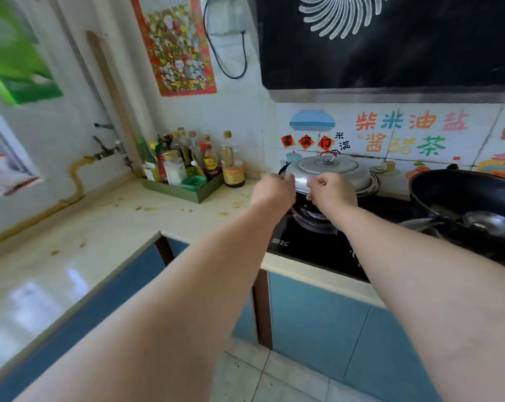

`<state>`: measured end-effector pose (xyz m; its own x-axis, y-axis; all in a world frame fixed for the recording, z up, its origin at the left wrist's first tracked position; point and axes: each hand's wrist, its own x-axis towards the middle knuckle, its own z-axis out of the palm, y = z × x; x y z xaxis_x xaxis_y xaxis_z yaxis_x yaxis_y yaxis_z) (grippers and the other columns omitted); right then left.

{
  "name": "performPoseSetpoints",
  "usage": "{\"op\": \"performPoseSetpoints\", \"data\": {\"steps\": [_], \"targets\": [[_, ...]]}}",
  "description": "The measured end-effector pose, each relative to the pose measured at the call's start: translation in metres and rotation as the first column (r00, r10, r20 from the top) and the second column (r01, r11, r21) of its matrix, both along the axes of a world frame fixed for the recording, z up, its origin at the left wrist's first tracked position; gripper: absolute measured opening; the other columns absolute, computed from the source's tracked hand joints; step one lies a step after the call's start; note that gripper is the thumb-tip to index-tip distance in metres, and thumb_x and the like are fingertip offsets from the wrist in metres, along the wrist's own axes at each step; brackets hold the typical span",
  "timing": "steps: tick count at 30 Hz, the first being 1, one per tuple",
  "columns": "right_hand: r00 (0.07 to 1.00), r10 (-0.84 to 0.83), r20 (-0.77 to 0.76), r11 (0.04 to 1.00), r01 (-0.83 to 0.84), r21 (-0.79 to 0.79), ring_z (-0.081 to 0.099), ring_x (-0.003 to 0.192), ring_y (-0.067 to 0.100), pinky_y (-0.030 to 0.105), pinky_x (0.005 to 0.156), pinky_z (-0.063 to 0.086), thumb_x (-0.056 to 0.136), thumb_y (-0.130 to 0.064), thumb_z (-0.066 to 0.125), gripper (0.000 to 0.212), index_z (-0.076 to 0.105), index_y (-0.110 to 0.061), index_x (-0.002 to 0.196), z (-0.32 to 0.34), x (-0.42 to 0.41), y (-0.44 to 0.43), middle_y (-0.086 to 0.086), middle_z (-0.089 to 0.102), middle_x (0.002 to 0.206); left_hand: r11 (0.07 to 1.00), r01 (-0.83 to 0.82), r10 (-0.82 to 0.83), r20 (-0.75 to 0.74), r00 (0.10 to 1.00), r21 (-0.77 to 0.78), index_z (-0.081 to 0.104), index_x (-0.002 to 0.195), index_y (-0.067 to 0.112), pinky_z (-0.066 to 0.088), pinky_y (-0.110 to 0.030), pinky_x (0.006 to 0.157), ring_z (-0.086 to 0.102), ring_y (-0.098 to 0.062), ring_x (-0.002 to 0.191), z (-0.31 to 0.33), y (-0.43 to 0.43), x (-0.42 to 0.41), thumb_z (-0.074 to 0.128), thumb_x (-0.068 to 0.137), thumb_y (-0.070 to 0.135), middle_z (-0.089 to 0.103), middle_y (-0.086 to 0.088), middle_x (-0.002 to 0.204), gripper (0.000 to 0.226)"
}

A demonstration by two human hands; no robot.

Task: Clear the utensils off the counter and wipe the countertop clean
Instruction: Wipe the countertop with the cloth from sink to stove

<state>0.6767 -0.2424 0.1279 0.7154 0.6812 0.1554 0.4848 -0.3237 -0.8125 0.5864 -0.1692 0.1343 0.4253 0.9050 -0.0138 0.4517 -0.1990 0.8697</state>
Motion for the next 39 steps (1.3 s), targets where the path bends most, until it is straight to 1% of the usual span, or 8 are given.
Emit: {"op": "performPoseSetpoints", "data": {"steps": [4,9,12,16,20,23,33,39], "targets": [[0.993,0.093,-0.079,0.996,-0.091,0.019,0.068,0.084,0.024,0.03,0.075,0.051,0.091,-0.034,0.046,0.03,0.068,-0.016,0.08,0.0,-0.065,0.038,-0.001,0.07,0.074,0.99,-0.14,0.14,-0.074,0.987,0.004,0.07,0.1,0.003,0.057,-0.043,0.086,0.068,-0.033,0.093,0.001,0.021,-0.072,0.042,0.095,0.036,0.072,-0.016,0.1,0.043],[0.963,0.25,-0.106,0.968,-0.251,-0.003,0.069,0.084,0.022,0.04,0.083,0.055,0.09,-0.039,0.047,0.034,0.062,-0.02,0.066,-0.003,-0.168,0.08,-0.003,0.071,0.073,0.973,-0.227,0.219,-0.152,0.964,-0.04,0.067,0.111,0.002,0.055,-0.044,0.091,0.067,-0.032,0.104,-0.01,0.056,-0.178,0.043,0.098,0.028,0.07,-0.015,0.112,0.038],[0.941,0.33,-0.077,0.941,-0.335,-0.052,0.068,0.084,0.021,0.036,0.082,0.054,0.089,-0.034,0.048,0.029,0.066,-0.019,0.072,-0.012,-0.231,0.106,-0.003,0.073,0.077,0.927,-0.368,0.353,-0.171,0.92,-0.068,0.062,0.118,0.002,0.055,-0.035,0.086,0.063,-0.03,0.107,-0.016,0.075,-0.247,0.046,0.097,0.013,0.065,-0.012,0.117,0.029],[0.924,0.37,-0.098,0.921,-0.379,-0.093,0.068,0.086,0.021,0.029,0.074,0.049,0.093,-0.03,0.047,0.028,0.066,-0.019,0.076,-0.021,-0.308,0.138,-0.001,0.074,0.086,0.914,-0.404,0.387,-0.234,0.892,-0.028,0.066,0.108,0.0,0.056,-0.044,0.09,0.068,-0.034,0.103,-0.032,0.1,-0.338,0.044,0.094,0.017,0.071,-0.017,0.111,0.032],[0.895,0.439,-0.077,0.888,-0.446,-0.115,0.066,0.09,0.019,0.027,0.073,0.049,0.096,-0.014,0.039,0.029,0.067,-0.018,0.099,-0.029,-0.387,0.168,0.002,0.073,0.098,0.866,-0.5,0.472,-0.287,0.834,-0.028,0.068,0.104,0.003,0.054,-0.034,0.072,0.066,-0.027,0.081,-0.05,0.111,-0.425,0.043,0.091,0.007,0.072,-0.013,0.104,0.028],[0.839,0.542,-0.058,0.824,-0.543,-0.163,0.064,0.094,0.019,0.026,0.073,0.047,0.092,-0.005,0.039,0.033,0.066,-0.021,0.102,-0.038,-0.447,0.181,0.003,0.071,0.103,0.81,-0.585,0.553,-0.294,0.779,-0.027,0.068,0.103,0.005,0.057,-0.034,0.074,0.065,-0.024,0.078,-0.058,0.115,-0.494,0.042,0.088,0.007,0.073,-0.012,0.102,0.03],[0.644,0.764,0.038,0.619,-0.716,-0.323,0.059,0.108,0.025,0.033,0.09,0.05,0.092,-0.006,0.043,0.03,0.068,-0.024,0.093,-0.052,-0.581,0.212,0.003,0.065,0.116,0.591,-0.805,0.771,-0.26,0.582,-0.052,0.067,0.104,0.001,0.057,-0.04,0.08,0.069,-0.033,0.094,-0.08,0.11,-0.662,0.037,0.092,0.004,0.071,-0.018,0.099,0.032],[0.541,0.84,0.041,0.518,-0.778,-0.356,0.058,0.091,0.022,0.026,0.072,0.046,0.092,-0.009,0.047,0.027,0.067,-0.027,0.089,-0.071,-0.643,0.245,0.002,0.066,0.112,0.499,-0.866,0.827,-0.281,0.487,-0.033,0.067,0.104,0.002,0.057,-0.04,0.083,0.067,-0.032,0.098,-0.095,0.122,-0.728,0.04,0.091,0.004,0.07,-0.016,0.104,0.03]]}}
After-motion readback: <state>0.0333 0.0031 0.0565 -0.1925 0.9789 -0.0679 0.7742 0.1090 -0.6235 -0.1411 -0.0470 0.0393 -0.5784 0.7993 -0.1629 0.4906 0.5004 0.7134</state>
